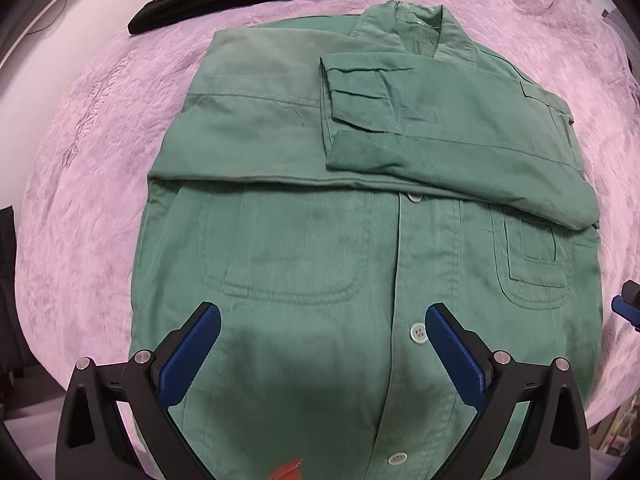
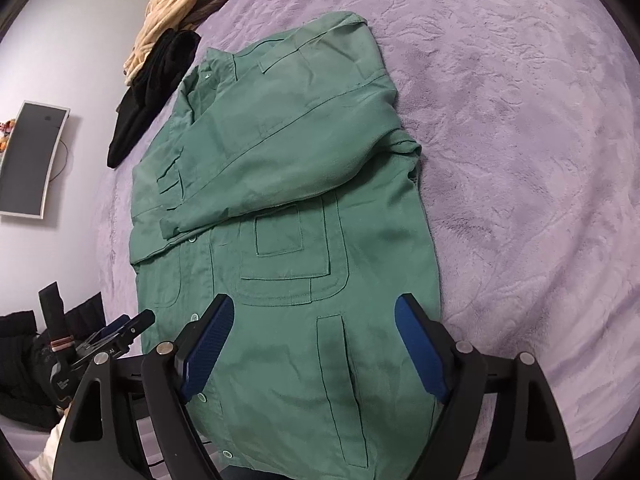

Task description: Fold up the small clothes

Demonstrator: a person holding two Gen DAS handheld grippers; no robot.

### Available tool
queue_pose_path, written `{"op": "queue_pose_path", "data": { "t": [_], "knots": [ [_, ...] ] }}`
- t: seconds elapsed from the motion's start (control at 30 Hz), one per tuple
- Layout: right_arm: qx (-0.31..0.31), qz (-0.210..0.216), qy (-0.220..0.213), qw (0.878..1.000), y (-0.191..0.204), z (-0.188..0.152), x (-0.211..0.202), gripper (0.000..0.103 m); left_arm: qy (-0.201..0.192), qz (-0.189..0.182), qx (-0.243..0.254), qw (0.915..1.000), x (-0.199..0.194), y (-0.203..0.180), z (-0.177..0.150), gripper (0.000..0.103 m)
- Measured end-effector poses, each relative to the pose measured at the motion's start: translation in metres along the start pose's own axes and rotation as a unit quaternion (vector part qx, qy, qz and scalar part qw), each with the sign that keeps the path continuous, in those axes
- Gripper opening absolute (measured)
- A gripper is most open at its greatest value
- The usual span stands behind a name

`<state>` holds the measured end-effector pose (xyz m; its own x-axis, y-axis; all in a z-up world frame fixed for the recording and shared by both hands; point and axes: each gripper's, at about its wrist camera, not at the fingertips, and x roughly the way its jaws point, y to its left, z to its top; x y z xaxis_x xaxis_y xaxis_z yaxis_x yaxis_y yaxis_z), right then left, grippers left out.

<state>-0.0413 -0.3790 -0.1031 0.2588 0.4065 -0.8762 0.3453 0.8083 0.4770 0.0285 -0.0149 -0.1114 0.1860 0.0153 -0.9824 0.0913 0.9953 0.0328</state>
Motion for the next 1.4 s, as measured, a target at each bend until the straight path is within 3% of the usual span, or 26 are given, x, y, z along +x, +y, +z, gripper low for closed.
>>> {"op": "queue_pose_path", "data": {
  "t": [0.33, 0.87, 1.1, 1.23, 1.4],
  "knots": [
    [-0.004, 0.022, 0.012, 1.0, 0.016, -0.034, 0.008, 0.085, 0.011, -0.008, 0.009, 0.9999, -0.005, 0.004, -0.02, 0.102],
    [0.041, 0.015, 0.02, 0.999, 0.036, -0.112, 0.019, 0.085, 0.009, -0.034, 0.015, 0.9993, -0.008, 0.068, -0.077, 0.102],
    [0.076, -0.008, -0.008, 0.997, 0.011, -0.131, 0.002, 0.085, 0.016, -0.042, -0.001, 0.999, -0.005, 0.104, -0.102, 0.102],
    [0.096, -0.044, -0.037, 0.994, -0.012, -0.141, -0.014, 0.085, 0.02, -0.051, -0.019, 0.9983, 0.001, 0.135, -0.113, 0.102],
    [0.139, -0.071, -0.063, 0.986, -0.052, -0.156, -0.028, 0.085, 0.037, -0.091, -0.068, 0.9929, 0.019, 0.18, -0.128, 0.102]
  ]
}}
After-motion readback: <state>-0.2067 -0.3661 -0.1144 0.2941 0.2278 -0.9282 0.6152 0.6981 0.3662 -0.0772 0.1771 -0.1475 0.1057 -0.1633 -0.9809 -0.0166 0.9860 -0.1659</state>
